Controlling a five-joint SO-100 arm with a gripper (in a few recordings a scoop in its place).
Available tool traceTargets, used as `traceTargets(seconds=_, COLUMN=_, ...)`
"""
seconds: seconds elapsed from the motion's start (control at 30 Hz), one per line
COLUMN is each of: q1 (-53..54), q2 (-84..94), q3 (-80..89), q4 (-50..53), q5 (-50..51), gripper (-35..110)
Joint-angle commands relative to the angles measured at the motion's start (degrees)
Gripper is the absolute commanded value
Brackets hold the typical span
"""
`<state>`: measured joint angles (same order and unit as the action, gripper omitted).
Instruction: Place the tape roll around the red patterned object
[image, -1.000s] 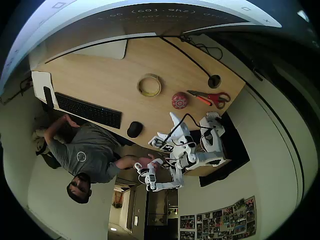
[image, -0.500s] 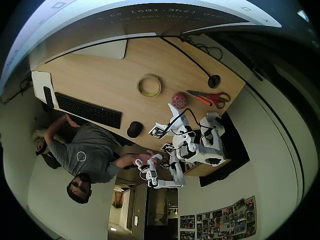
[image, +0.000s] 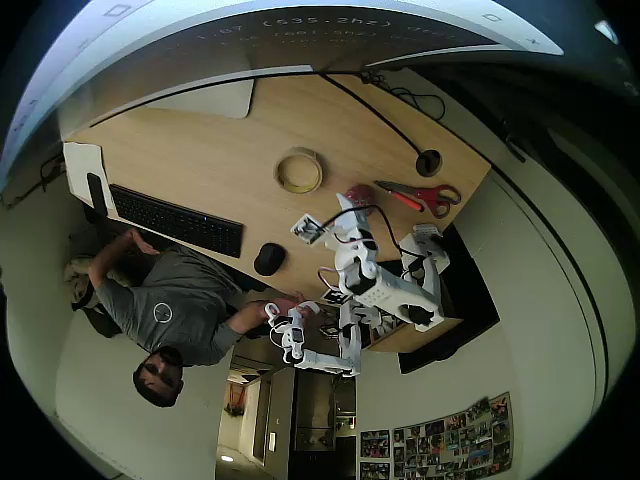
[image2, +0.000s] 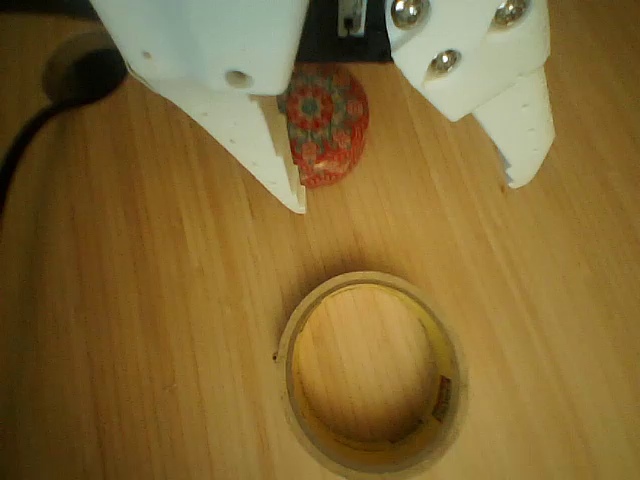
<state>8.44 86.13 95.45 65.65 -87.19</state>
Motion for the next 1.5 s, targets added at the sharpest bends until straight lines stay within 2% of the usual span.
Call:
traceTargets(seconds=0.0, q1=1.9, q2=-1.9, q3=-6.4, q4=1.9, q5=-0.8, gripper=49)
traceTargets(seconds=0.2, q1=3.7, q2=-11.9, q3=-21.7, q4=7.3, q5=-1.6, gripper=49)
traceTargets(seconds=0.37, q1=4.9, q2=-14.8, q3=-25.2, q4=7.7, q5=-2.5, gripper=48)
traceTargets(seconds=0.53, q1=5.2, q2=-17.1, q3=-24.9, q4=7.5, q5=-2.2, gripper=47)
traceTargets(seconds=0.8, q1=4.9, q2=-18.2, q3=-19.3, q4=1.6, q5=-1.5, gripper=46)
traceTargets(seconds=1.47, q1=7.3, q2=-23.8, q3=-24.3, q4=1.9, q5=-1.8, gripper=44)
